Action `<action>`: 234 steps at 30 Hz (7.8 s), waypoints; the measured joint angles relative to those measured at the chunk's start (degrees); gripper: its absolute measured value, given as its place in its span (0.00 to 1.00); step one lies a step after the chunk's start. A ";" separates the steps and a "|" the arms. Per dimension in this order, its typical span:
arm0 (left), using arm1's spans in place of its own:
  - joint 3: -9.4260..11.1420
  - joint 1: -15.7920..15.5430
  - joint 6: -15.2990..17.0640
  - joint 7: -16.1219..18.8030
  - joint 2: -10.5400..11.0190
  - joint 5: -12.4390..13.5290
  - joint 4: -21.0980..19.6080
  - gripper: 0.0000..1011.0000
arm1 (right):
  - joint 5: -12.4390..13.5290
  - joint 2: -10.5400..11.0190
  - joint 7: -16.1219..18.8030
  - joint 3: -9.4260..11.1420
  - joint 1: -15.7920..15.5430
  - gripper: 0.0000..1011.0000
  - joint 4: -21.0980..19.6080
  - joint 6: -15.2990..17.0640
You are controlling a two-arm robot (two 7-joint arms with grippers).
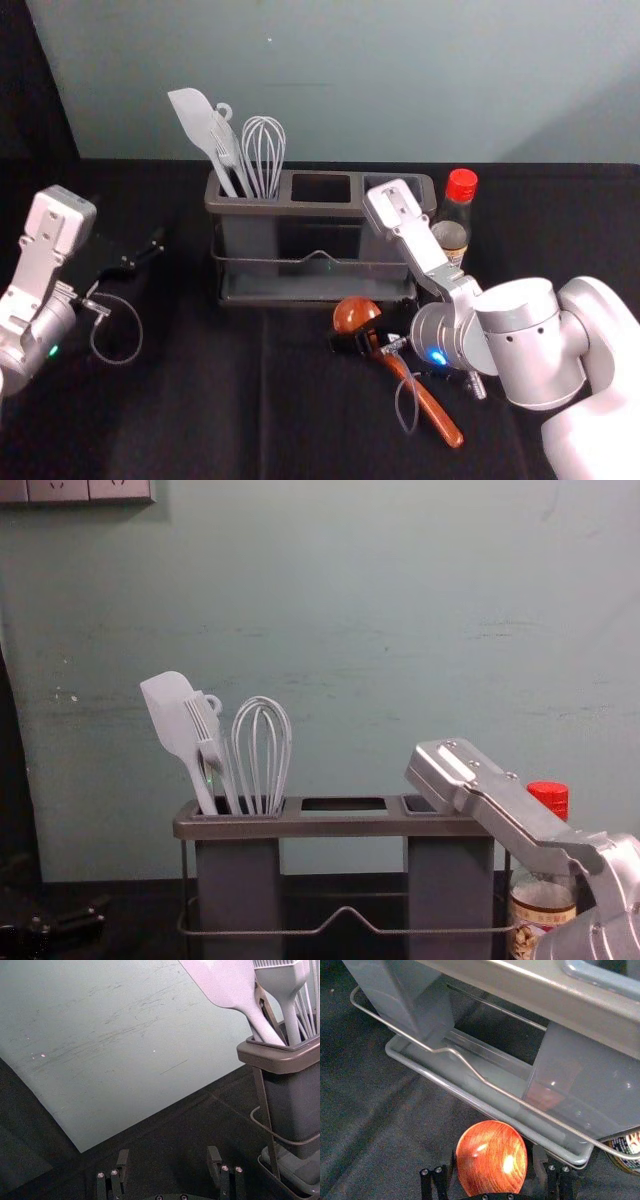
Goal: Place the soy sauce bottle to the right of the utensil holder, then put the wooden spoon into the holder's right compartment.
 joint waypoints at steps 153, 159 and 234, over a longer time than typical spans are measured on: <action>0.00 0.00 0.00 0.00 0.00 0.00 0.00 0.99 | 1.86 3.83 -1.99 12.93 -27.16 0.83 -25.69 -59.34; 0.00 0.00 0.00 0.00 0.00 0.00 0.00 0.99 | 3.59 5.73 0.12 13.15 -20.13 0.83 -23.65 -57.42; 0.00 0.00 0.00 0.00 0.00 0.00 0.00 0.99 | 24.28 -4.91 10.83 8.14 7.72 0.83 29.68 -90.53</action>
